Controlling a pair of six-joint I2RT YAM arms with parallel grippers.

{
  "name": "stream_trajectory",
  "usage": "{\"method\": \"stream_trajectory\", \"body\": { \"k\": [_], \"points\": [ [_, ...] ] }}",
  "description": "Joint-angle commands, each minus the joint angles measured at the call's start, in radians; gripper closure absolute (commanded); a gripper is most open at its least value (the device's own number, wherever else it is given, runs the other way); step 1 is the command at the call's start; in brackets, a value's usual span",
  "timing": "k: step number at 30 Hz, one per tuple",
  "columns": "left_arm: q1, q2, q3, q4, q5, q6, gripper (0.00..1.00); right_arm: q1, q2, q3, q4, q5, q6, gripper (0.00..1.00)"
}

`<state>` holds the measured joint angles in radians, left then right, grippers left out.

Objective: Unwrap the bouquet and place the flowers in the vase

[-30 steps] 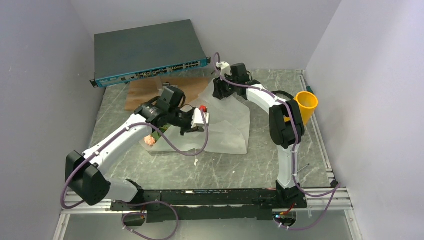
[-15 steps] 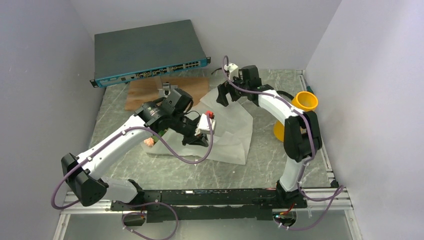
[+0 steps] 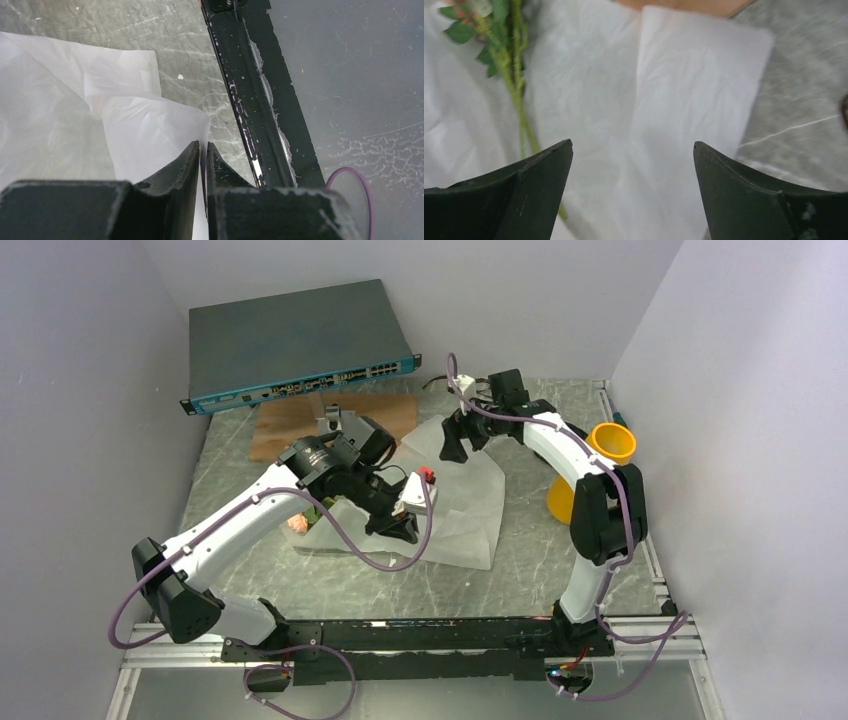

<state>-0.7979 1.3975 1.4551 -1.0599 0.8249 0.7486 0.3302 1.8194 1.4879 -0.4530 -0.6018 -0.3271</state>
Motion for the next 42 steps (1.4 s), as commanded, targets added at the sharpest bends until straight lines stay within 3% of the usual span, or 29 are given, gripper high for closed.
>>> {"method": "stream_trajectory", "body": {
  "k": [1, 4, 9, 12, 16, 20, 23, 26, 31, 34, 37, 42],
  "points": [
    [-0.016, -0.008, 0.022, -0.027, 0.063, 0.035, 0.83, 0.002, -0.024, 0.039, -0.142, -0.232, -0.013, 0.13],
    [-0.024, 0.014, 0.073, -0.05, 0.105, 0.045, 0.79, 0.038, -0.026, 0.027, -0.206, -0.311, -0.038, 0.27],
    [-0.044, 0.021, 0.148, -0.082, 0.11, 0.065, 0.49, 0.109, -0.017, -0.057, -0.285, -0.353, -0.142, 0.46],
    [-0.042, -0.005, 0.168, -0.025, 0.073, -0.019, 0.37, 0.149, -0.039, -0.13, -0.281, -0.355, -0.181, 0.48],
    [0.06, -0.068, 0.153, 0.175, 0.043, -0.263, 0.34, 0.198, -0.071, -0.187, -0.296, -0.391, -0.246, 0.53],
    [0.329, -0.098, 0.115, 0.364, 0.078, -0.521, 0.36, 0.222, -0.119, -0.206, -0.346, -0.436, -0.333, 0.54],
    [0.464, -0.132, 0.064, 0.438, 0.063, -0.582, 0.38, 0.234, -0.181, -0.258, -0.306, -0.433, -0.352, 0.53],
    [0.52, -0.171, -0.02, 0.495, 0.006, -0.621, 0.38, 0.26, -0.236, -0.321, -0.258, -0.385, -0.373, 0.53],
    [0.523, -0.16, -0.122, 0.392, -0.053, -0.47, 0.38, 0.322, -0.319, -0.411, -0.214, -0.269, -0.425, 0.43],
    [0.521, -0.128, -0.181, 0.257, -0.033, -0.276, 0.32, 0.339, -0.357, -0.446, -0.214, -0.233, -0.443, 0.3],
    [0.461, -0.109, -0.267, 0.159, -0.062, -0.088, 0.23, 0.341, -0.382, -0.46, -0.22, -0.207, -0.446, 0.15],
    [0.318, -0.124, -0.448, 0.211, -0.203, 0.082, 0.2, 0.325, -0.414, -0.458, -0.197, -0.131, -0.367, 0.07]
  ]
}}
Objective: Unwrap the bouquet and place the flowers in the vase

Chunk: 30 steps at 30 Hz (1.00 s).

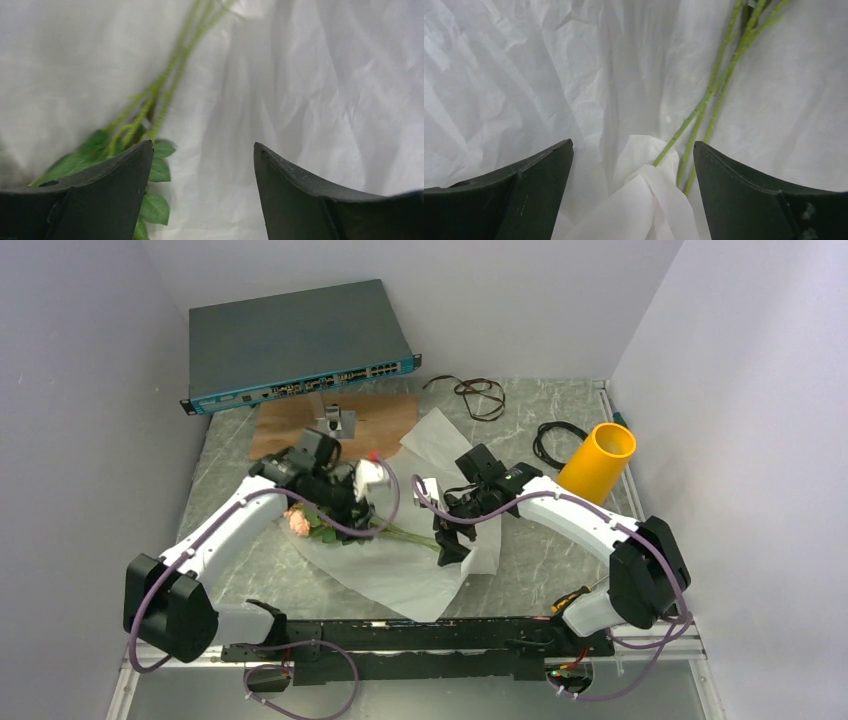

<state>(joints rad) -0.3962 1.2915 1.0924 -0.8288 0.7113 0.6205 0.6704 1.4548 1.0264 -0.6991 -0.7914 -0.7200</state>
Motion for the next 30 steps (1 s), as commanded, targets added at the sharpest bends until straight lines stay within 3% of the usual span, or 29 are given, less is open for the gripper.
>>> {"method": "stream_trajectory", "body": {
  "k": [1, 13, 20, 26, 28, 30],
  "points": [
    [-0.103, -0.017, -0.113, -0.003, -0.11, 0.23, 0.2, -0.026, -0.055, 0.008, 0.051, 0.066, 0.038, 0.06],
    [-0.142, 0.097, -0.246, 0.158, -0.204, 0.236, 0.21, -0.179, 0.032, 0.084, -0.075, 0.158, -0.014, 0.08],
    [-0.17, 0.139, -0.278, 0.233, -0.236, 0.214, 0.22, -0.186, 0.071, 0.239, 0.04, 0.134, 0.18, 0.03],
    [-0.171, 0.142, -0.275, 0.252, -0.244, 0.209, 0.21, -0.279, 0.09, 0.418, 0.02, 0.073, 0.313, 0.01],
    [-0.171, 0.137, -0.276, 0.258, -0.249, 0.206, 0.21, -0.299, 0.076, 0.429, -0.033, 0.085, 0.279, 0.06],
    [-0.171, 0.13, -0.279, 0.268, -0.26, 0.199, 0.22, -0.308, 0.058, 0.412, -0.11, 0.119, 0.229, 0.18]
  ]
}}
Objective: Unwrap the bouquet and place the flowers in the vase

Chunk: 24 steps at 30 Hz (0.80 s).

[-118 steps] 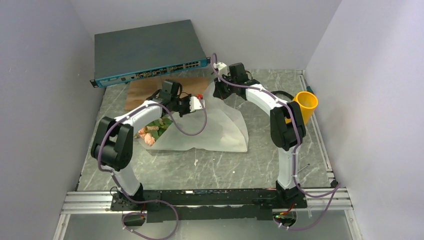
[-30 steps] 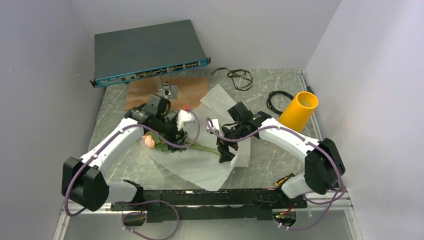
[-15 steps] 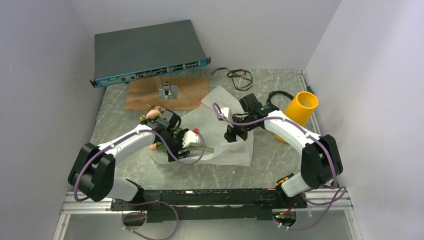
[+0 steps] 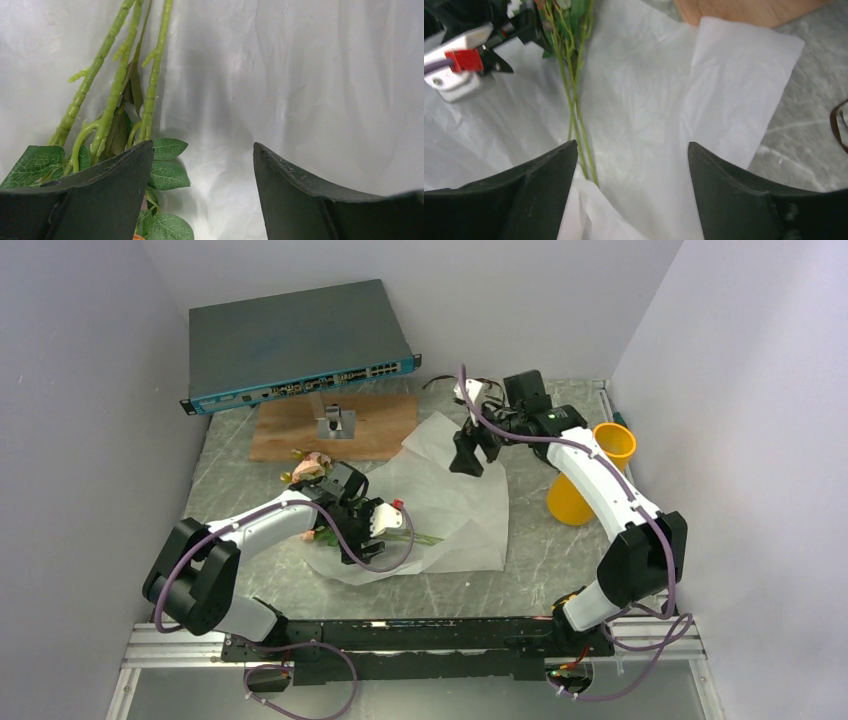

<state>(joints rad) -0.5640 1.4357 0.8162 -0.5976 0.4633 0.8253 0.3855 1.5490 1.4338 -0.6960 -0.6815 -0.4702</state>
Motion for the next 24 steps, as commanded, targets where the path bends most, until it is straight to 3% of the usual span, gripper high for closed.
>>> {"method": "stream_trajectory", "body": {
  "k": [1, 5, 8, 14, 15, 17, 19, 21, 24],
  "points": [
    [-0.004, -0.018, -0.004, 0.042, -0.018, -0.011, 0.22, -0.027, -0.049, -0.02, -0.149, 0.023, -0.046, 0.28],
    [-0.004, -0.042, -0.023, 0.075, -0.041, -0.033, 0.22, -0.033, -0.122, -0.18, -0.229, 0.098, -0.124, 0.62],
    [-0.004, -0.071, -0.049, 0.104, -0.055, -0.044, 0.22, -0.031, -0.16, -0.313, -0.202, 0.161, -0.145, 0.77],
    [-0.011, -0.152, -0.126, 0.13, -0.02, 0.023, 0.22, -0.03, -0.062, -0.37, -0.081, 0.241, -0.122, 0.82],
    [-0.014, -0.163, -0.137, 0.136, -0.023, 0.039, 0.22, -0.029, -0.043, -0.371, -0.065, 0.237, -0.115, 0.8],
    [-0.017, -0.168, -0.152, 0.145, -0.04, 0.058, 0.21, -0.022, -0.003, -0.363, -0.065, 0.212, -0.104, 0.65],
    [-0.018, -0.156, -0.149, 0.147, -0.06, 0.057, 0.21, -0.008, 0.029, -0.357, -0.104, 0.176, -0.115, 0.31],
    [-0.017, -0.136, -0.139, 0.151, -0.077, 0.041, 0.2, 0.014, 0.038, -0.371, -0.139, 0.161, -0.131, 0.05],
    [-0.016, -0.11, -0.124, 0.152, -0.08, 0.021, 0.19, 0.04, 0.031, -0.413, -0.128, 0.183, -0.148, 0.0]
  ]
}}
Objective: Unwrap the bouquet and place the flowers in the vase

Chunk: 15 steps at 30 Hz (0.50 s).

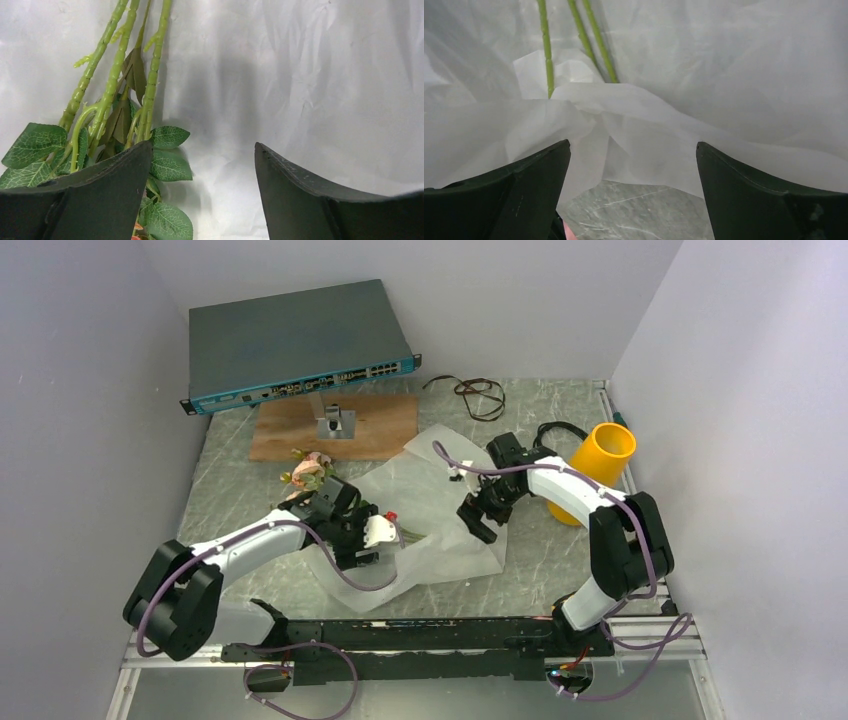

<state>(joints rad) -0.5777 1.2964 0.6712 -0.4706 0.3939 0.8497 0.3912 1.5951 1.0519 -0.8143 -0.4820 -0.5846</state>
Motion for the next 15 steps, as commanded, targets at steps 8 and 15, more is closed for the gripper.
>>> {"method": "stream_trajectory", "body": {
  "k": [8, 15],
  "points": [
    [0.017, 0.121, 0.023, 0.087, -0.073, -0.029, 0.18, 0.061, 0.1, -0.03, 0.115, 0.109, -0.103, 0.0],
    [0.138, 0.271, 0.135, 0.109, -0.064, -0.096, 0.2, 0.045, 0.239, 0.113, 0.222, 0.156, -0.103, 0.0]
  ]
}}
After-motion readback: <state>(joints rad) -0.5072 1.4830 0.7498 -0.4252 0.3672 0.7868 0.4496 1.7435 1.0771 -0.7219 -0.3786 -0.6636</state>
